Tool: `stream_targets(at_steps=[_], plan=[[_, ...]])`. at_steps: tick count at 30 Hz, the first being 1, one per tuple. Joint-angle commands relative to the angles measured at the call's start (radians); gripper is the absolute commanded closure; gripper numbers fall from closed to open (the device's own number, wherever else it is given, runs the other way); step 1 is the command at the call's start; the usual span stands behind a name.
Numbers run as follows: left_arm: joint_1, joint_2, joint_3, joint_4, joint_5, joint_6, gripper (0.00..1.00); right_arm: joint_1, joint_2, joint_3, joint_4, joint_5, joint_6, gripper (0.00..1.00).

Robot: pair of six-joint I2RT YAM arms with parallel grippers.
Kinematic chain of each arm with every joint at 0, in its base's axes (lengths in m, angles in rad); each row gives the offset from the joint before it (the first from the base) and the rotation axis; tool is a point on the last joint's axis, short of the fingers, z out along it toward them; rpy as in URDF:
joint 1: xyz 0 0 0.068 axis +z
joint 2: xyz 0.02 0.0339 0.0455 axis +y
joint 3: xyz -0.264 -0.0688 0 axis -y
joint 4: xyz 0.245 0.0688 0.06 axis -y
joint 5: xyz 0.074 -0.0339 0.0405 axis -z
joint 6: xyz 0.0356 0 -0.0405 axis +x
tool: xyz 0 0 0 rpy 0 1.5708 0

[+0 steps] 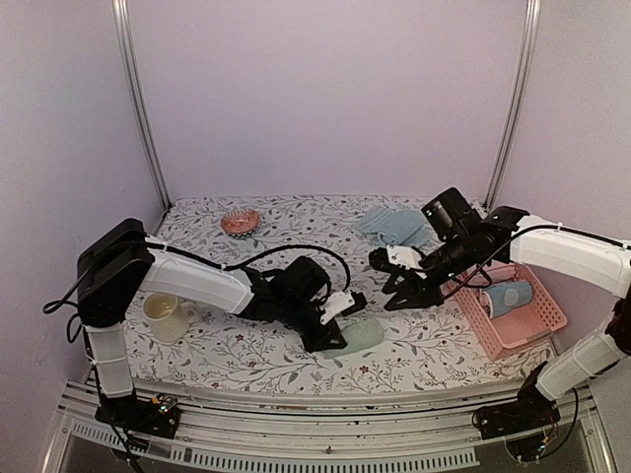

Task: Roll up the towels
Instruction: Roll the towel at the center of the board.

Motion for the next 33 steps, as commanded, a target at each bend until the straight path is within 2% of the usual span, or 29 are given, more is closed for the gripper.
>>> stream_targets(at_steps=[1, 7, 16, 33], plan=[[0.055, 0.109, 0.028, -0.17, 0.247, -0.086, 0.79, 0.091, 0.01, -0.121, 0.157, 0.243, -0.008, 0.61], [0.108, 0.132, 0.062, -0.187, 0.374, -0.134, 0.8, 0.228, 0.046, -0.225, 0.256, 0.4, -0.057, 0.56], [0.133, 0.158, 0.084, -0.209, 0.403, -0.142, 0.82, 0.302, 0.139, -0.231, 0.436, 0.558, -0.067, 0.54], [0.156, 0.175, 0.108, -0.215, 0.409, -0.136, 0.83, 0.322, 0.338, -0.202, 0.46, 0.534, -0.104, 0.51]])
